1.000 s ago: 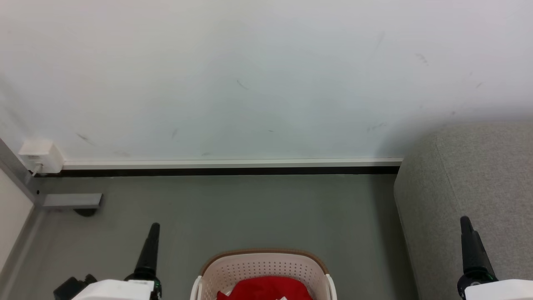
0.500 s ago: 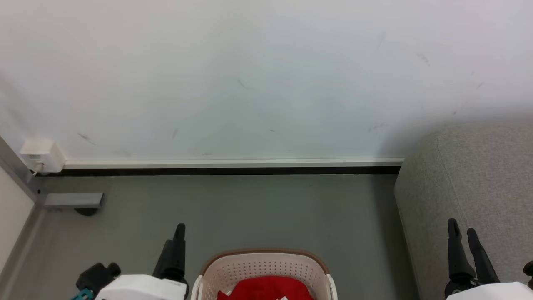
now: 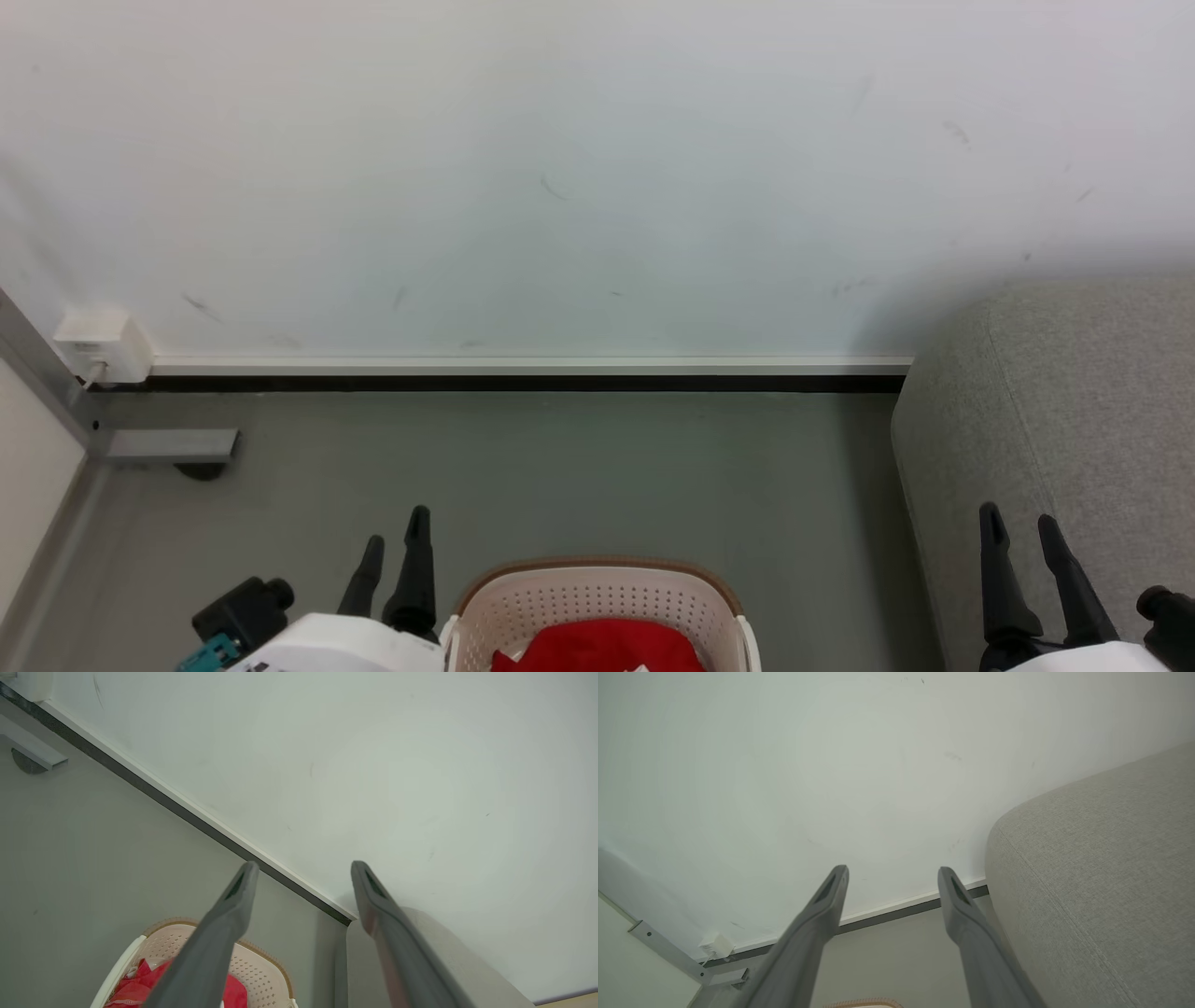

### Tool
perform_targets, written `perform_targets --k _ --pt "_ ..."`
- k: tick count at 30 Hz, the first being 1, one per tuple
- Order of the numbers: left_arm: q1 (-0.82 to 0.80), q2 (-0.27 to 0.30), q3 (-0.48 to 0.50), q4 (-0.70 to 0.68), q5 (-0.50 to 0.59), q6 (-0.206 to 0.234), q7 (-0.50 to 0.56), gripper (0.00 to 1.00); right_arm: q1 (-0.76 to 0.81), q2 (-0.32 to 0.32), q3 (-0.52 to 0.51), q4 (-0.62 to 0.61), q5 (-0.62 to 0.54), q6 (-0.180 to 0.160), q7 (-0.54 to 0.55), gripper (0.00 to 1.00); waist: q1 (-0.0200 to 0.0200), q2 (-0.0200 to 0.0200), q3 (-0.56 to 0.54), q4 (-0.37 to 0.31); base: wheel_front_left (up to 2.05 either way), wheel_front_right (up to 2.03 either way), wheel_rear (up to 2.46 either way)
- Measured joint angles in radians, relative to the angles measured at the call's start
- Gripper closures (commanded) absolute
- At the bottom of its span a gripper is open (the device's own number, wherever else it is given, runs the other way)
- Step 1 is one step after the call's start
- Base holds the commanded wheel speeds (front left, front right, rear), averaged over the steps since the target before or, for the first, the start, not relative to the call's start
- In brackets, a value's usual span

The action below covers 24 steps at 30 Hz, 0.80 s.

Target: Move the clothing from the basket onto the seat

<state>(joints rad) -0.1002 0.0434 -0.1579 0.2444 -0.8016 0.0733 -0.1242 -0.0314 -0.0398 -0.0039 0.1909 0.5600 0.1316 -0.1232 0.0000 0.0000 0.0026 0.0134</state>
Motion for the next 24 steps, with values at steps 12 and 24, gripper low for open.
perform_targets --k 12,24 --pt "0.000 0.000 0.005 0.002 0.160 0.032 -0.029 0.00 0.001 -0.001 0.019 0.019 -0.154 0.000 -0.030 0.00 0.0000 0.0000 -0.004 0.001 0.00 0.00 0.00" --pt "0.000 0.001 0.021 0.032 0.296 0.042 -0.059 0.00 0.014 -0.003 0.027 0.038 -0.250 0.000 -0.060 0.00 0.0000 0.0000 -0.006 -0.003 0.00 0.00 0.00"
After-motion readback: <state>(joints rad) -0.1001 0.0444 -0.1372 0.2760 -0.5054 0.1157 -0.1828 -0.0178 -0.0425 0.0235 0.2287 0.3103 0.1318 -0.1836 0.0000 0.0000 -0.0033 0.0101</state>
